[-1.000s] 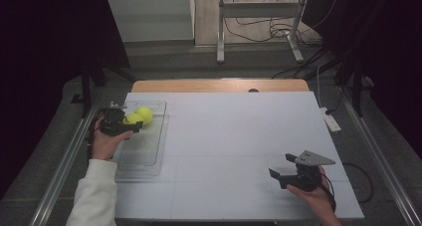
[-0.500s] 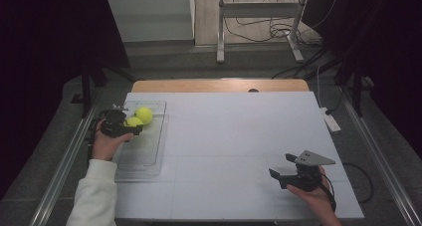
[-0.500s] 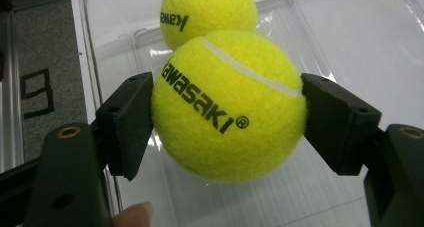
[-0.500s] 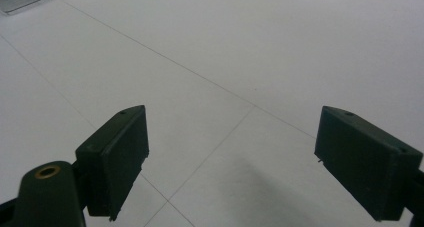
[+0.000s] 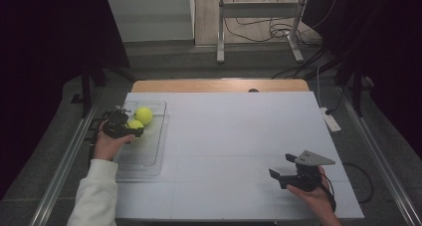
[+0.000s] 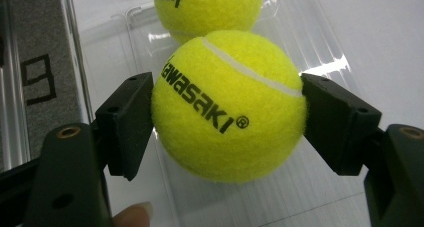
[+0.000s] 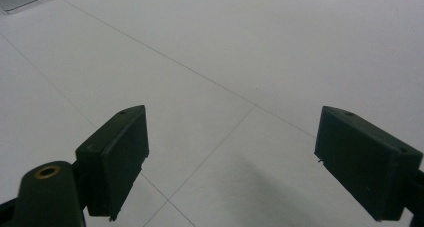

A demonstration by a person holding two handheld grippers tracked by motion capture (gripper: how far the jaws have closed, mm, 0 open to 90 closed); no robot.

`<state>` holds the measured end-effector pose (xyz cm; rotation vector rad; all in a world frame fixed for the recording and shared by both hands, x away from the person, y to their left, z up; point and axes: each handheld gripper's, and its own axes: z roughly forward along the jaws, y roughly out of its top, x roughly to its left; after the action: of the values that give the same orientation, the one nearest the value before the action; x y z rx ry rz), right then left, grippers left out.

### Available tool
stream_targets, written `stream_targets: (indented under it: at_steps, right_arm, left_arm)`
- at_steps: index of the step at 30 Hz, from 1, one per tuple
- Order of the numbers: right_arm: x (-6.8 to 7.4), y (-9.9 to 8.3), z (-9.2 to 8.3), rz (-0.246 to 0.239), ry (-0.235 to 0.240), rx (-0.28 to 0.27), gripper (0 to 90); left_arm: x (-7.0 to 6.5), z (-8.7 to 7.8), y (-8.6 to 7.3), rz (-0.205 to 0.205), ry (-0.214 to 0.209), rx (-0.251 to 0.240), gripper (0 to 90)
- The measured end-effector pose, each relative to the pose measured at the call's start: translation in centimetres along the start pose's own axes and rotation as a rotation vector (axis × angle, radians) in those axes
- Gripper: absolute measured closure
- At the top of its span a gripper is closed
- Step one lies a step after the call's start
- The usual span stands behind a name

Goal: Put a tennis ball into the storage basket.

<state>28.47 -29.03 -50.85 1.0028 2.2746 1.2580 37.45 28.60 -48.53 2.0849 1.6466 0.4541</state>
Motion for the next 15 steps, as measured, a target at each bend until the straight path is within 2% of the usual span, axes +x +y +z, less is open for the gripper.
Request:
stream_targets:
  at_steps: [7,15]
  right_arm:
    - [0.0,0.0,0.0,0.0,0.0,0.0,14.5]
    - [0.0,0.0,0.0,-0.002,0.001,0.001,14.5]
  left_arm:
    - [-0.2,0.5,0.1,0.011,0.018,0.046,26.5]
    - [-0.6,1.3,0.1,0.029,0.047,0.075,26.2]
